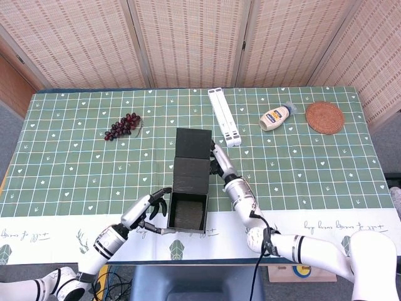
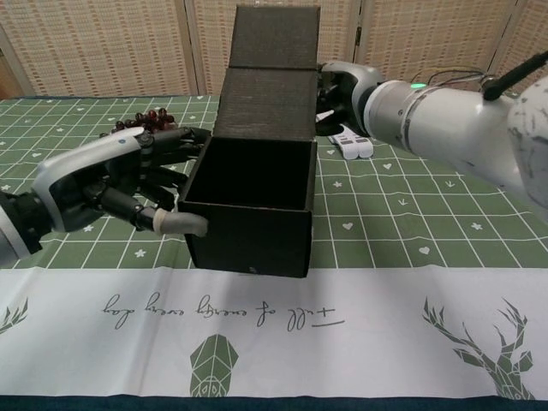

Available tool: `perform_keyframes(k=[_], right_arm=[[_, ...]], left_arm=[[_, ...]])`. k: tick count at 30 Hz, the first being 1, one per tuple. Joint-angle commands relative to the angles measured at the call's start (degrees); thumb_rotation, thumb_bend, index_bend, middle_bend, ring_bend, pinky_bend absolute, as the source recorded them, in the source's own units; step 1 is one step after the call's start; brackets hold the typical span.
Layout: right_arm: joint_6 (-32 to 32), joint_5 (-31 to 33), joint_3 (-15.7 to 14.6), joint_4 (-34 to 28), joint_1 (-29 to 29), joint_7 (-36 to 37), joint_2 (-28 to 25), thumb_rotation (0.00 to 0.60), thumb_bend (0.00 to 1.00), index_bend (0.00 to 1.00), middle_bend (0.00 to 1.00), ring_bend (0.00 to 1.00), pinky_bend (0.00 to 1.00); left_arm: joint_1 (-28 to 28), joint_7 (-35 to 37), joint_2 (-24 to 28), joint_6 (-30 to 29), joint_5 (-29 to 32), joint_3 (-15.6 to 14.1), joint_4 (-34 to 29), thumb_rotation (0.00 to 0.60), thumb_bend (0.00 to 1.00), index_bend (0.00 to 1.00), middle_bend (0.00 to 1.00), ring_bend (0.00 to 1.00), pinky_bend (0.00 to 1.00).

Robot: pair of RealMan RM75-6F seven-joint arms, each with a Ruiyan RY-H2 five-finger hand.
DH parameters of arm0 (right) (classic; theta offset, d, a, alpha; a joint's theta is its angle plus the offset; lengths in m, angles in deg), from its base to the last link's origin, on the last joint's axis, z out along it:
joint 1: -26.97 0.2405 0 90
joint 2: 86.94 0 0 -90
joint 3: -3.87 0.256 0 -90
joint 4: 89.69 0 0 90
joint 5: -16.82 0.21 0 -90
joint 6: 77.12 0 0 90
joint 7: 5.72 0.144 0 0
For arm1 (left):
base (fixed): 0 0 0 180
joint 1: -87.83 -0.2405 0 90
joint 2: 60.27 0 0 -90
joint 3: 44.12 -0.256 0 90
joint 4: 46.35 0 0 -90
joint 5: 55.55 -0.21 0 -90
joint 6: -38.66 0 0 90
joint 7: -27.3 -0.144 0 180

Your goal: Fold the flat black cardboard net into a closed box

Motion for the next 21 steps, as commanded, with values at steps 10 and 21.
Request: perform_keyframes(k=[10, 21], right_arm=[[-4.8, -1.0, 3.0, -6.2, 0.1, 3.3, -3.5, 0.6, 0.0, 0.0, 0.18, 0.58, 1.0], [-11.1, -2.1, -0.7, -11.5, 2.4, -1.1, -10.8, 0.6, 0.0, 0.0, 0.33, 0.61, 1.0]], left_arm=[[2.3, -4.7, -4.4, 5.0, 5.2, 2.2, 6.2, 0.6, 0.09, 0.31, 0.32, 0.56, 0.79], [1.6, -7.3, -7.1, 6.6, 12.1, 5.5, 11.6, 0.6, 0.1, 0.3, 0.32, 0.54, 0.79]])
